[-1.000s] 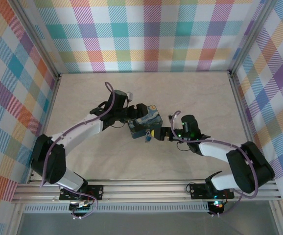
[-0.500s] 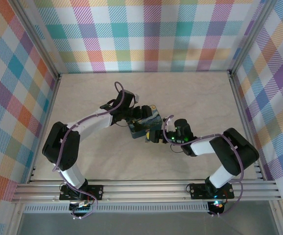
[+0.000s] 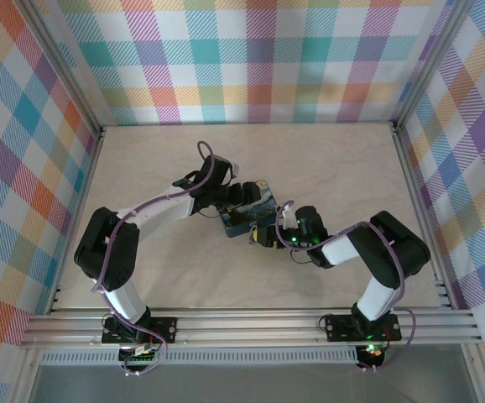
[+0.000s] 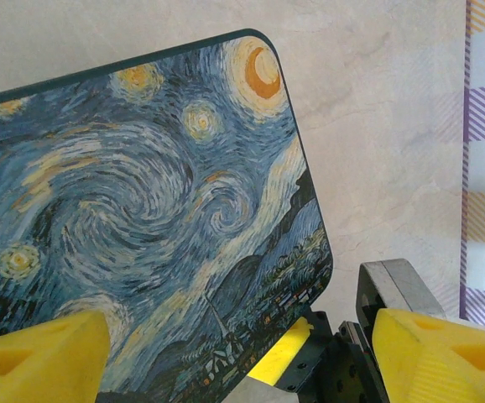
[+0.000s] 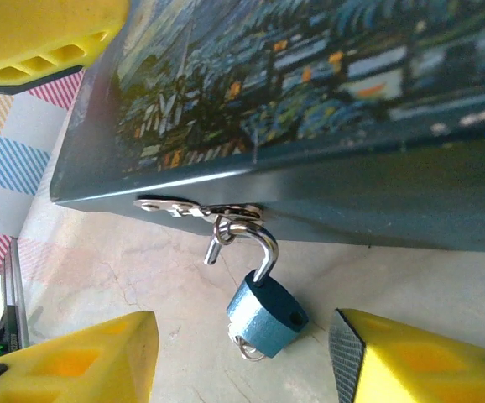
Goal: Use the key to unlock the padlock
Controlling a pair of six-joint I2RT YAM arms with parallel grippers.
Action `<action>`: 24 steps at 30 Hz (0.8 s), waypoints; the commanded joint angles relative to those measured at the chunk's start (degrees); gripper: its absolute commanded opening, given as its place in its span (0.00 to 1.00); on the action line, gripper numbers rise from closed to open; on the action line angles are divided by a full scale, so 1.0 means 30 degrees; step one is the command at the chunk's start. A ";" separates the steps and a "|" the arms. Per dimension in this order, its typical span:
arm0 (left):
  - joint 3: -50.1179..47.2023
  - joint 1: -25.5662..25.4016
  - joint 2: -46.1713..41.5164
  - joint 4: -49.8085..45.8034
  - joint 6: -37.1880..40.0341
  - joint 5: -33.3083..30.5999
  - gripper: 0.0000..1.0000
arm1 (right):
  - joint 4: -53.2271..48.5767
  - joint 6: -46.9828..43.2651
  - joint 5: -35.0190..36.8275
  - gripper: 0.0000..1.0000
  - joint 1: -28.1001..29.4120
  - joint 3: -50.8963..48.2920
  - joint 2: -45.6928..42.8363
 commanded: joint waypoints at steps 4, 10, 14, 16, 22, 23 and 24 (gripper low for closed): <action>-0.0177 -0.0212 0.0169 -0.0259 -0.0018 -0.0041 0.82 | 0.1699 -0.0032 -0.0251 0.51 0.0077 0.0757 0.1038; -0.0206 -0.0194 0.0156 -0.0230 -0.0104 -0.0069 0.82 | 0.2035 0.0084 -0.0251 0.41 0.0077 0.1025 0.1727; -0.0206 -0.0213 0.0190 -0.0201 -0.0146 -0.0078 0.82 | 0.2433 0.0288 -0.0323 0.37 0.0077 0.0956 0.2134; -0.0206 -0.0216 0.0196 -0.0178 -0.0156 -0.0068 0.82 | 0.2757 0.0457 -0.0519 0.35 0.0077 0.0996 0.2415; -0.0277 -0.0245 0.0222 -0.0115 -0.0244 -0.0093 0.82 | 0.3718 0.0976 -0.0921 0.34 0.0084 0.1102 0.3196; -0.0297 -0.0244 0.0228 -0.0113 -0.0241 -0.0102 0.82 | 0.3787 0.1019 -0.0949 0.33 0.0077 0.1132 0.3285; -0.0317 -0.0245 0.0214 -0.0084 -0.0269 -0.0101 0.82 | 0.3904 0.1104 -0.0982 0.33 0.0077 0.1143 0.3369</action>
